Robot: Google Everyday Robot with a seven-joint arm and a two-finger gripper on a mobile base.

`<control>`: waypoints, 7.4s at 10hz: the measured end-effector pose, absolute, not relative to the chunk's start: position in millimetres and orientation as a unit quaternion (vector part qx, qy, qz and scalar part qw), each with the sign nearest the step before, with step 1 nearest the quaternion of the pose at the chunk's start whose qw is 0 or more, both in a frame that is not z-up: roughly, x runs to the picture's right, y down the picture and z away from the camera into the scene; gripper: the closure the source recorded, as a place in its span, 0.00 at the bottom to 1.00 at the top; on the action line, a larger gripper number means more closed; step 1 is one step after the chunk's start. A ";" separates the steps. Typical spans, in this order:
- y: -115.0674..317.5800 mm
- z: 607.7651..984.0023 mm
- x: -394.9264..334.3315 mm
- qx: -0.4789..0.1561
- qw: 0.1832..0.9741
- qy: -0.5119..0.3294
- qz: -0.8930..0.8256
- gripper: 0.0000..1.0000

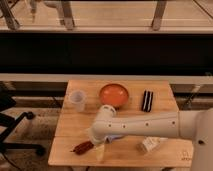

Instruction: Place the pepper in the ceramic cup

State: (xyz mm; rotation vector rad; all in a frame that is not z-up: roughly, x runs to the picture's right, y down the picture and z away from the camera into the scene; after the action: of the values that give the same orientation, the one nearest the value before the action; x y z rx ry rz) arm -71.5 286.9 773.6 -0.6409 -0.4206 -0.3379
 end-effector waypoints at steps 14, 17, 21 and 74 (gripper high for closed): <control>285.2 788.8 -70.9 -0.306 0.918 -0.206 -0.147 0.07; 284.7 790.5 -71.8 -0.306 0.918 -0.206 -0.144 0.07; 282.8 793.2 -71.0 -0.305 0.919 -0.206 -0.141 0.07; 22.8 762.4 -65.5 -0.253 0.934 -0.208 -0.144 0.95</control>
State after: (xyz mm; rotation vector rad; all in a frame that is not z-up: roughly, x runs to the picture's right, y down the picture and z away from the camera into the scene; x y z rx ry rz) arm -65.5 22.8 762.4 -0.5168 -0.4246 -0.2947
